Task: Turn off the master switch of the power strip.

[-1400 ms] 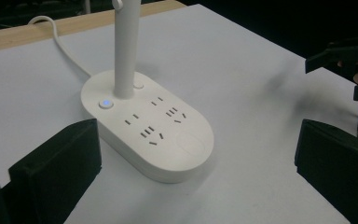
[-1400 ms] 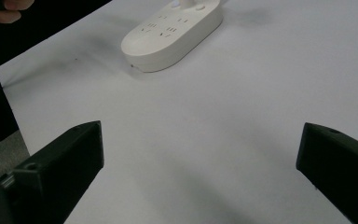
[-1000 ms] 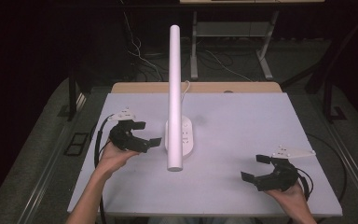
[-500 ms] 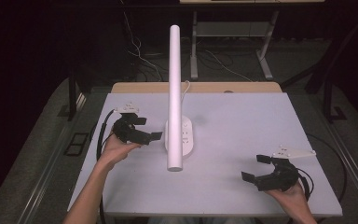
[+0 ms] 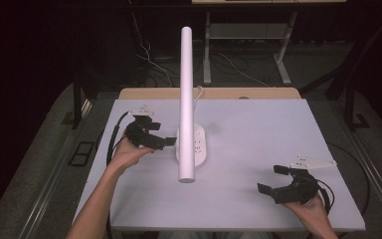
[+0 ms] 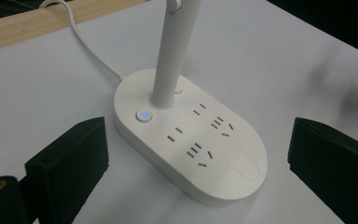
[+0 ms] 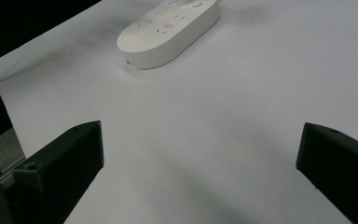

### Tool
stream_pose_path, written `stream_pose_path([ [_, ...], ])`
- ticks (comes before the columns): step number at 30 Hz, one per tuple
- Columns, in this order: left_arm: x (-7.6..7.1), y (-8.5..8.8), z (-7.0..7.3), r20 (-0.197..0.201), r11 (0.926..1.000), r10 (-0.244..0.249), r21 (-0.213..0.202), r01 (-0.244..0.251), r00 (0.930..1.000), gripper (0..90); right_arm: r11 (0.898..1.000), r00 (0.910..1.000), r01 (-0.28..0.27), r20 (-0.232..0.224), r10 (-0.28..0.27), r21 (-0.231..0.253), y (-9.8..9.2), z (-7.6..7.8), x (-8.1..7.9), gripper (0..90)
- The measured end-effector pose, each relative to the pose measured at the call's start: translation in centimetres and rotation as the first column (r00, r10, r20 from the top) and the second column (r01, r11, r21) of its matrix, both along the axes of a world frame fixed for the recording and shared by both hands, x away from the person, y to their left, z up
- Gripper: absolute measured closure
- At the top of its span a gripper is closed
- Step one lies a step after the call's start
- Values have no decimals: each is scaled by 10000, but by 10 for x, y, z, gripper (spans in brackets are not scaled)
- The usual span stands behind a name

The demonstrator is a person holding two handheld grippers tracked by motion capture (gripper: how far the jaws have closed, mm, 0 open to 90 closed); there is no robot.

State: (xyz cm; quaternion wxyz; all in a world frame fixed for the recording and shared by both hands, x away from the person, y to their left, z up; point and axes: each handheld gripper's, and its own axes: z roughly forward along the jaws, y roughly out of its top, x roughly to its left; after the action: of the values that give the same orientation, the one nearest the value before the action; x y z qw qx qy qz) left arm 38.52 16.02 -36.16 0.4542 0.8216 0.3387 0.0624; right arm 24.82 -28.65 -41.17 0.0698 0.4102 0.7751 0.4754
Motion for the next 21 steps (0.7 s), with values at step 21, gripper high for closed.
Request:
stream_pose_path([
  [21,25,-19,-4,-347,9982,-129,588,149,9993,144,10000,10000,21,8,-21,-45,0,-1,0,0],
])
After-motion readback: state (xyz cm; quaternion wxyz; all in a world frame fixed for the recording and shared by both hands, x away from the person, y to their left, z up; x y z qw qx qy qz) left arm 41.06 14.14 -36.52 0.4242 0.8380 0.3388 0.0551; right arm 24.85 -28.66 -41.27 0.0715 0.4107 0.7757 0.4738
